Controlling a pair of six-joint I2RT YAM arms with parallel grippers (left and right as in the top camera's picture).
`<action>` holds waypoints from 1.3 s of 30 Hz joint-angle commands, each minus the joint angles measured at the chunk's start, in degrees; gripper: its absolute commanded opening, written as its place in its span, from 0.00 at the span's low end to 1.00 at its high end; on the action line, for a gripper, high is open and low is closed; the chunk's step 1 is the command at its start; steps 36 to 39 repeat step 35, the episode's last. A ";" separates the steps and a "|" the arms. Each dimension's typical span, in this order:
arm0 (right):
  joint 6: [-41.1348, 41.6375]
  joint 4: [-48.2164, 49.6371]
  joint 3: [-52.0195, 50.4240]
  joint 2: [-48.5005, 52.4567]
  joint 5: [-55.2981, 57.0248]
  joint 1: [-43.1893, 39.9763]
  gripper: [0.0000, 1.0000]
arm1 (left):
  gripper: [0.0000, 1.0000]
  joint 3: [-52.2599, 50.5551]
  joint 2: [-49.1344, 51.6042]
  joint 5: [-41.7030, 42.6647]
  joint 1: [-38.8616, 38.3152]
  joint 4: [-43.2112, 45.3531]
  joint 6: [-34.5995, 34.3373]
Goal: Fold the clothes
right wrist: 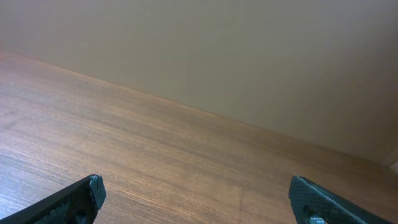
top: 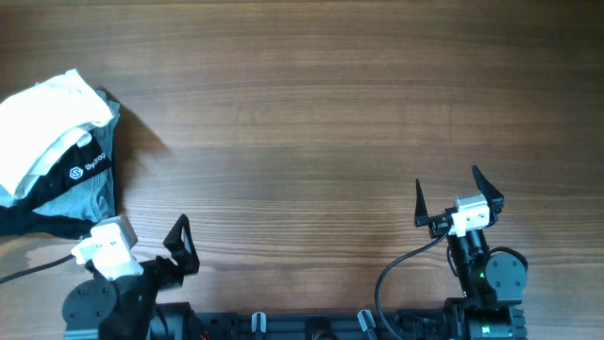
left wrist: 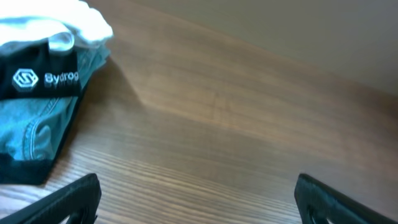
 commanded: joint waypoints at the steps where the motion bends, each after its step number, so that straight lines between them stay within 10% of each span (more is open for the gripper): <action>1: -0.68 0.22 -0.04 -0.61 0.85 0.26 1.00 | 1.00 -14.47 -6.34 0.76 0.52 13.46 -0.17; 8: -0.68 0.22 -0.04 -0.61 0.85 0.26 1.00 | 1.00 -40.39 -9.49 1.99 0.42 57.40 -0.11; 39: -0.68 0.22 -0.04 -0.61 0.85 0.26 1.00 | 1.00 -40.37 -9.27 3.26 -0.33 50.31 -0.13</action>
